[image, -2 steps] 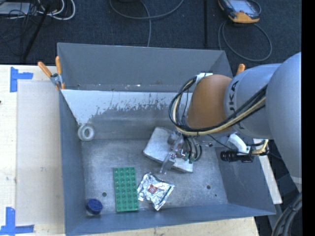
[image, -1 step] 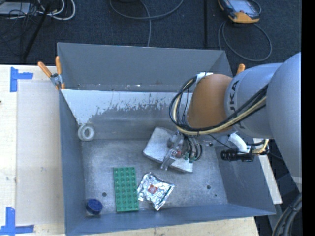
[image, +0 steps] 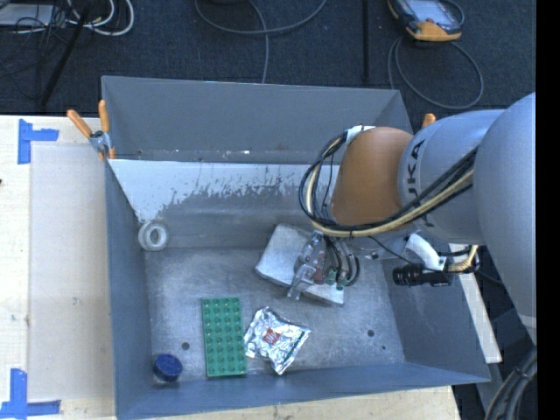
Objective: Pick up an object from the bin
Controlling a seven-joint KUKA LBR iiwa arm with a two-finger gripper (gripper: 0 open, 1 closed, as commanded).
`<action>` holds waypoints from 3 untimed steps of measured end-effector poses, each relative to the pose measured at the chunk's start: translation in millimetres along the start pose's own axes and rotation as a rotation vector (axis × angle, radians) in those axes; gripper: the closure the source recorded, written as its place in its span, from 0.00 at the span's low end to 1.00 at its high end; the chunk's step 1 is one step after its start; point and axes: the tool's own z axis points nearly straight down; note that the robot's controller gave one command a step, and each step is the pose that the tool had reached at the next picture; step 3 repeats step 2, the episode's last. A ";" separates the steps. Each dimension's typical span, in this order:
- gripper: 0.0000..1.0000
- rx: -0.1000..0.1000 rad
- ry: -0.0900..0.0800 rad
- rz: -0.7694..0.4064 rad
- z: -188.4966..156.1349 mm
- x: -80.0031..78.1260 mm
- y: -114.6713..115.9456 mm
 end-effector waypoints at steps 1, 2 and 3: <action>1.00 0.001 -0.013 -0.004 -58.4 -1.1 0.5; 1.00 0.004 -0.009 -0.008 -58.0 -1.3 0.7; 1.00 0.004 -0.009 -0.008 -58.0 -1.3 0.7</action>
Offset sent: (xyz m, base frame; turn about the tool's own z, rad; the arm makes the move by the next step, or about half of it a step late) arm 0.0000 0.0000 0.0552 0.0000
